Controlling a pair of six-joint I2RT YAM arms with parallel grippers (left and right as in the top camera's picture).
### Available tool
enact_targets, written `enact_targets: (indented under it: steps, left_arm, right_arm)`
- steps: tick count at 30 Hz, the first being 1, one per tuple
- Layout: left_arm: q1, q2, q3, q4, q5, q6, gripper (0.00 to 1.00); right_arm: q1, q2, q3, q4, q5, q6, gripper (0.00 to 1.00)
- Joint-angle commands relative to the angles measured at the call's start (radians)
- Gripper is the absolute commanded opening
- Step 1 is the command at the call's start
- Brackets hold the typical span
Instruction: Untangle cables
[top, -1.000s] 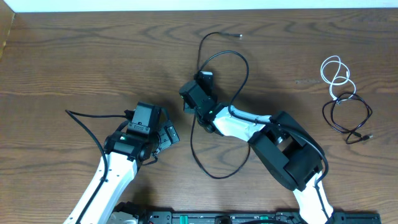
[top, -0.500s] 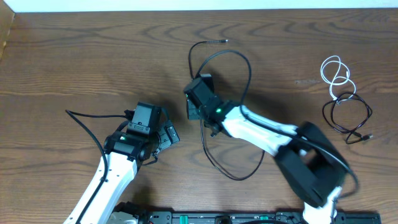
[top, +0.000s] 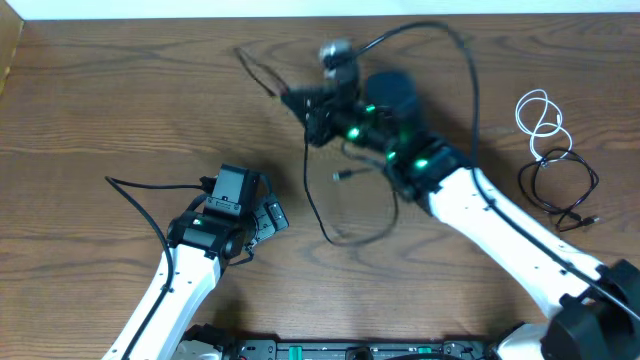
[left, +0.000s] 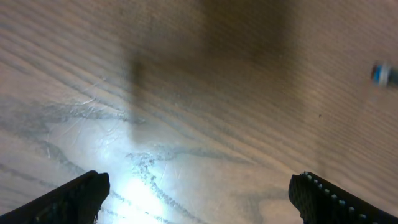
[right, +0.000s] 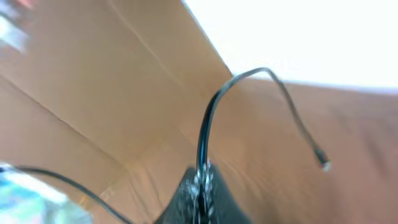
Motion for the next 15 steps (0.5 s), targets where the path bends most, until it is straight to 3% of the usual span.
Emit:
enact_targets:
  steps: [1,4,15]
  left_arm:
    - [-0.001,-0.005,0.009,-0.003,-0.003,-0.005,0.98]
    - [-0.001,-0.005,0.009,-0.003,-0.003,-0.005,0.98]
    - [-0.001,-0.005,0.009,-0.003,-0.003,-0.005,0.98]
  right_arm:
    - [-0.053,-0.039,0.007,0.106,-0.139,-0.003,0.01]
    - [-0.086,-0.039,0.007,0.049,-0.074,-0.008,0.01]
    - [-0.154,-0.019,0.006,-0.731,0.139,-0.083,0.01]
